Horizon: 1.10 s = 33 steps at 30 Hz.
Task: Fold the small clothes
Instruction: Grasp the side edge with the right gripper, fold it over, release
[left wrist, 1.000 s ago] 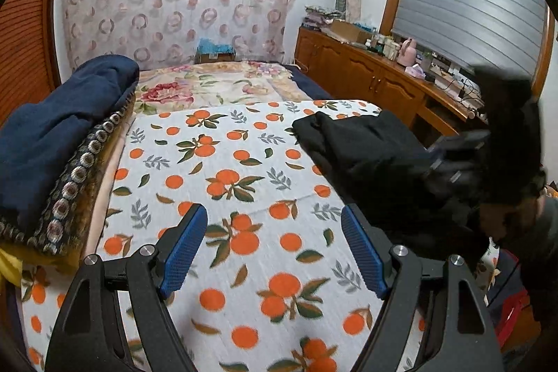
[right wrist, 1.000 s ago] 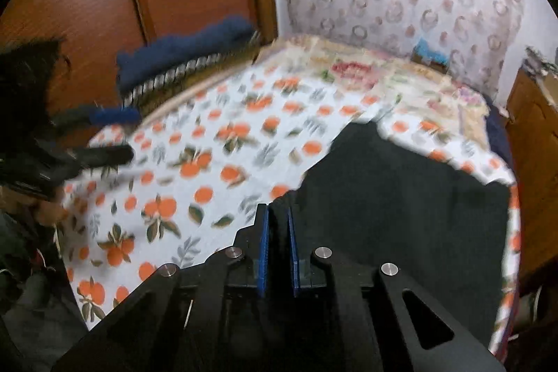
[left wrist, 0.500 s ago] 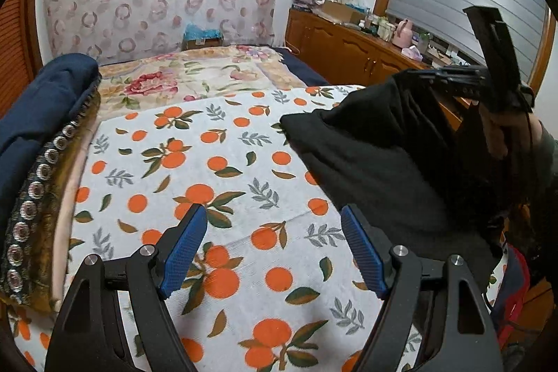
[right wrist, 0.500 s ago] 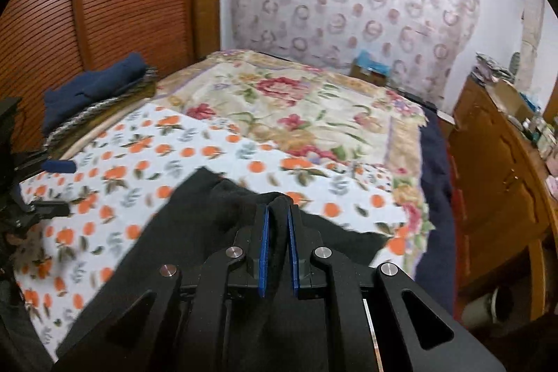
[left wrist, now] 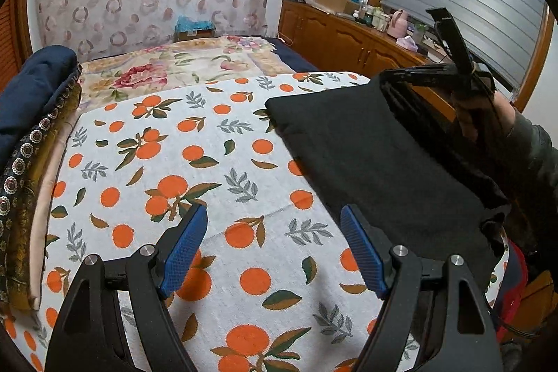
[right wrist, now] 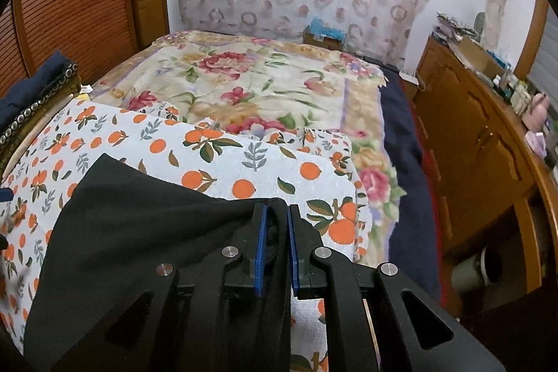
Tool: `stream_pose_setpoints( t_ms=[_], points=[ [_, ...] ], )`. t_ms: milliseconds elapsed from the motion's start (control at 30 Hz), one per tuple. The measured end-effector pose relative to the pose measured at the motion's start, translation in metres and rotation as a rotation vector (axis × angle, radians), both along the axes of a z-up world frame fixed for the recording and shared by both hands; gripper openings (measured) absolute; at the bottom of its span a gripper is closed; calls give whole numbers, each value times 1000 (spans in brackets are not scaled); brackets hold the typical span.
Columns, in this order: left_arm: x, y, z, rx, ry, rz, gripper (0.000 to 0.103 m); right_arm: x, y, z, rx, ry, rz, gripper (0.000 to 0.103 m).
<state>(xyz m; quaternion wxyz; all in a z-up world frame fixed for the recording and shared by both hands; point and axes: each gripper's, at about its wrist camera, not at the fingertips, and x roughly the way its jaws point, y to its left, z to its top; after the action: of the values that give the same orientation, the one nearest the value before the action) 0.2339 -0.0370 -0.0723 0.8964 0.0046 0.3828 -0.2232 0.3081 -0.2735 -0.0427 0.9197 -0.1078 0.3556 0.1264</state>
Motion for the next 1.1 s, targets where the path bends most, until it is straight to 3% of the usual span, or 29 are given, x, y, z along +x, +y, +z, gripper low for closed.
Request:
stream_pose_setpoints(
  t_ms=[100,133,633,833,1100],
  points=[
    [-3,0,1,4,-4,4,80,-8,-3,13,22,-20,-6,44],
    [-5,-1,2,5,-7,4,80,-11,-3,17,25,-27,-10,47],
    [-46,-17,17,15,-75,-25,80,-134,-16,35,82,-148,56,48],
    [-61,-27,16,23,-75,-47,80,-175,-22,21,102,-153,62,48],
    [-77,-42,11,25,-71,-75,80,-211,-29,-9,119,-90,58,48]
  ],
)
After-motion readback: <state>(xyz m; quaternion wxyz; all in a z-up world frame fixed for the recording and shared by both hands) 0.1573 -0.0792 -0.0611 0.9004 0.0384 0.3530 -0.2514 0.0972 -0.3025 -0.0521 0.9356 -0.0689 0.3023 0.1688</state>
